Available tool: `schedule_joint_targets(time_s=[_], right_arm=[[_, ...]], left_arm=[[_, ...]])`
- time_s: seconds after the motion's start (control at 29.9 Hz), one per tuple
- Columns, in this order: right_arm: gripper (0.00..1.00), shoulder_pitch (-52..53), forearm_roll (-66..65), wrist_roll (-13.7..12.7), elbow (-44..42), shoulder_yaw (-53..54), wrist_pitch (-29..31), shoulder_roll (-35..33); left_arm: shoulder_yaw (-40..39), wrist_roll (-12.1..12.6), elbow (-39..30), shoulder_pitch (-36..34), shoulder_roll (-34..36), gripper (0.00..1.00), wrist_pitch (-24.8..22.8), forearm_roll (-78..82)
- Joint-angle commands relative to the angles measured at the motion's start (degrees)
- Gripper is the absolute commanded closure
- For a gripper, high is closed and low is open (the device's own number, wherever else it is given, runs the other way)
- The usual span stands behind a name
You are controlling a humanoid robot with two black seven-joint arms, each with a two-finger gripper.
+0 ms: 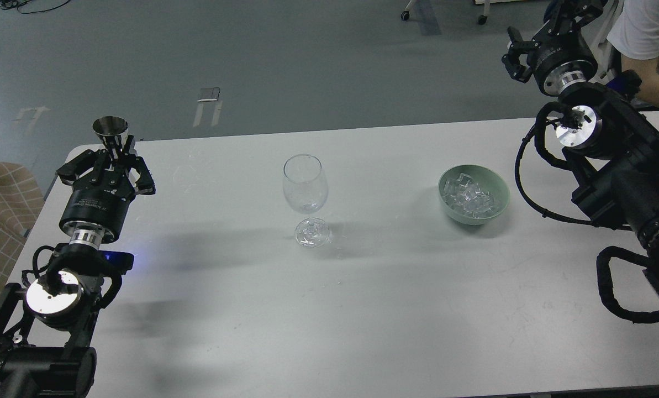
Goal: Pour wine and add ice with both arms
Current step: 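Lift the jigger with the left gripper toward the wine glass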
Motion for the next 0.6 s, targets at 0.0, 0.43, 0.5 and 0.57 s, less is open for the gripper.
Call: schedule_joint_targets(time_s=[0.0,0.43,0.5,0.57], right_arm=[[0.00,-0.82,-0.01,0.00,1.48,0.02,-0.08,-0.95],[0.00,-1.17,0.17,0.00,2.36,0.11,-0.08,-2.18],[0.00,-1.08,0.08,0.00,2.36,0.19,0.01,-1.92],[0.00,-1.08,0.17,0.00,2.53,0.28,0.01,-1.91]], left_arm=[[-0.05,0.55,-0.78,-0.25,-0.21,0.83,0.00,-0.01],[0.47,1.16,-4.90,-0.96,-1.79,0.83,3.69,-0.01],[1.00,1.16,-5.96,-1.13,-1.70,0.83,3.78,-0.01],[1.62,1.16,-6.57,-1.13,-1.53,0.83,3.78,-0.01]])
